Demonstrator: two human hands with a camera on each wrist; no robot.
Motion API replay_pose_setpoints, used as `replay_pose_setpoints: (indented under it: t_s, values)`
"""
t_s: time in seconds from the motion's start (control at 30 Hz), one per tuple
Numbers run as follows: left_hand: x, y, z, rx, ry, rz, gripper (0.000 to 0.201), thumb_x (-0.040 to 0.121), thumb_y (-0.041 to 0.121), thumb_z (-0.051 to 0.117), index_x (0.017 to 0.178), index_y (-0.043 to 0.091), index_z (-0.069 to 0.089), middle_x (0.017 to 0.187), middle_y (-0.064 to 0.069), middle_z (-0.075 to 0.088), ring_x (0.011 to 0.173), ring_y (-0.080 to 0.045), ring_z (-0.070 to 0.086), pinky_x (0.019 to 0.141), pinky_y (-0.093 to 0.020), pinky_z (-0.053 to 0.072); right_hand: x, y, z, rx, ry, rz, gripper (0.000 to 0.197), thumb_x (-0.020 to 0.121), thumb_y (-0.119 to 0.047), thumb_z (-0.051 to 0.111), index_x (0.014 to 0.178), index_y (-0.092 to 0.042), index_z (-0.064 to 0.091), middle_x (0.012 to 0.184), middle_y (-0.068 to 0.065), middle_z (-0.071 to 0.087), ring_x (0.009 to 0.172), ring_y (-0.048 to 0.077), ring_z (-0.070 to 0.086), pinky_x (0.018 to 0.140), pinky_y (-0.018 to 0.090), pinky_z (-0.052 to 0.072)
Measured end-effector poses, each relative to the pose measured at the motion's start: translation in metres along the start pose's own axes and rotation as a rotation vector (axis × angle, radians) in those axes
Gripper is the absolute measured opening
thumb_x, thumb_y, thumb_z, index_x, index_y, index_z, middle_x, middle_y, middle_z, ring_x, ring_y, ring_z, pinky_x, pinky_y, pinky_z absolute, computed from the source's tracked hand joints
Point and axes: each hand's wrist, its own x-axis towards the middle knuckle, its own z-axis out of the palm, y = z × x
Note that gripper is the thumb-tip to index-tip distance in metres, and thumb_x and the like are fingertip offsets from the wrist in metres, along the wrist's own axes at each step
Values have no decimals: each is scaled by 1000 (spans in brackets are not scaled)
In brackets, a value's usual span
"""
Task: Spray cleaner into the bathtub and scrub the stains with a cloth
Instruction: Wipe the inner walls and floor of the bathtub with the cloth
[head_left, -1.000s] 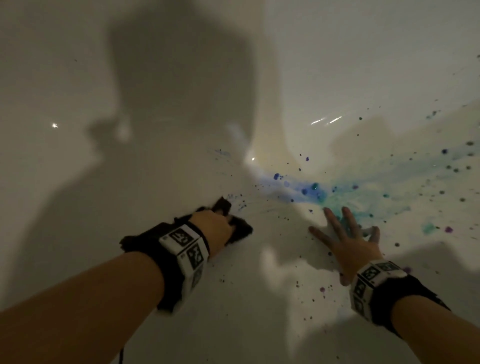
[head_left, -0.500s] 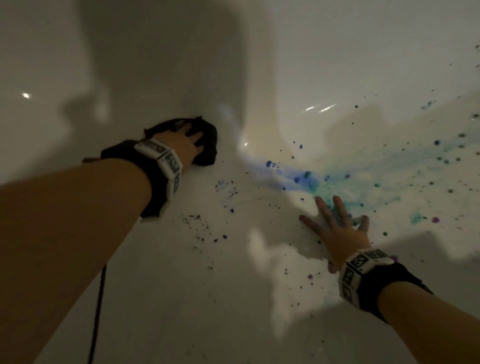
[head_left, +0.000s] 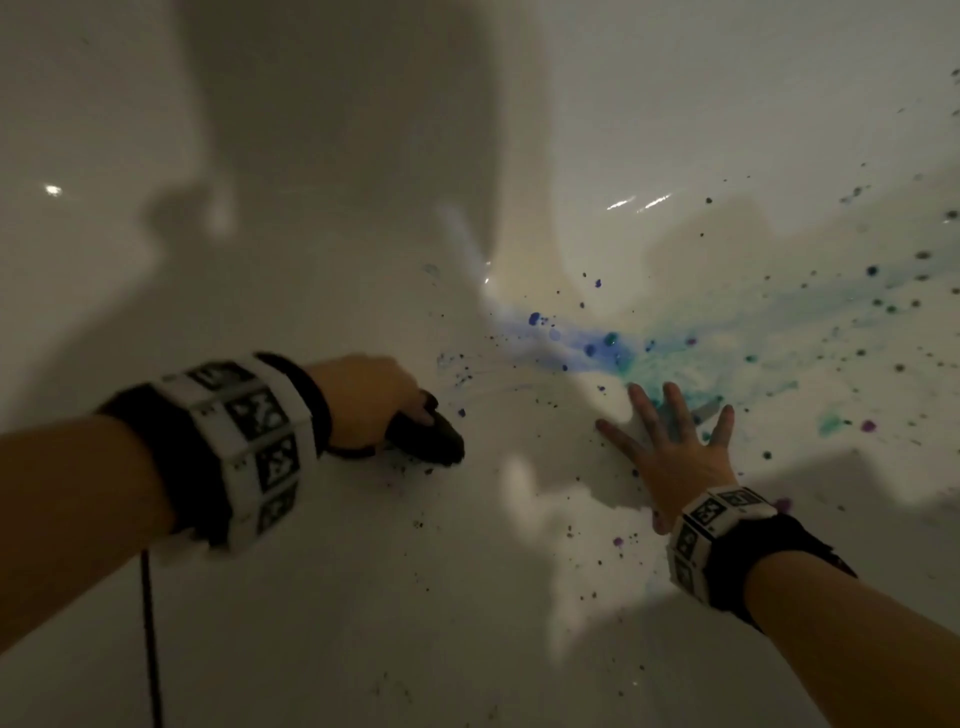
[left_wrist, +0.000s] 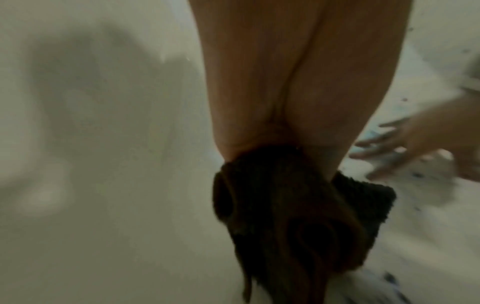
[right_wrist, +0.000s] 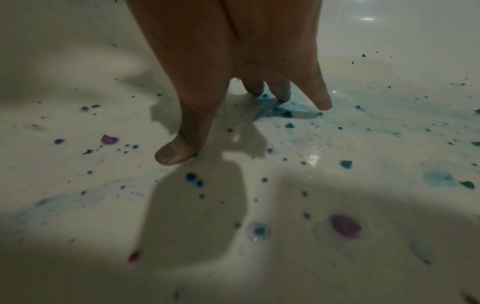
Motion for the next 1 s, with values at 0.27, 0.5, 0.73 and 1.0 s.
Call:
replay_pose_setpoints:
  t_s: [0.27, 0.5, 0.73, 1.0]
  values:
    - [-3, -44, 26, 305, 27, -280, 57, 101, 10, 30, 150, 21, 2, 157, -10, -2, 143, -33, 9, 116, -39, 19, -3, -2, -2, -33, -6, 15, 109, 79, -32, 69, 142, -42, -19, 148, 8, -35, 136, 39, -28, 103, 73, -1]
    - [-32, 10, 84, 176, -16, -237, 66, 100, 9, 34, 149, 14, -10, 155, -18, -14, 142, -40, 3, 114, -44, 25, -12, -5, -9, -34, -68, 25, 102, 82, -32, 65, 144, -39, -15, 149, 8, -33, 137, 38, -25, 103, 73, -2]
    - [-67, 58, 100, 58, -68, -98, 60, 100, 9, 31, 150, 20, -1, 157, -9, -10, 144, -32, 2, 112, -38, 24, -45, 2, -19, -31, -242, 38, 97, 83, -36, 63, 146, -37, -11, 152, 4, -27, 140, 36, -19, 106, 70, 1]
    - [-78, -11, 98, 62, 148, -459, 57, 101, 19, 29, 150, 18, -1, 156, -15, -11, 142, -41, -2, 115, -49, 15, -65, -16, -12, -10, -298, 24, 86, 88, -29, 58, 147, -35, -4, 154, 4, -21, 142, 35, -13, 107, 68, 2]
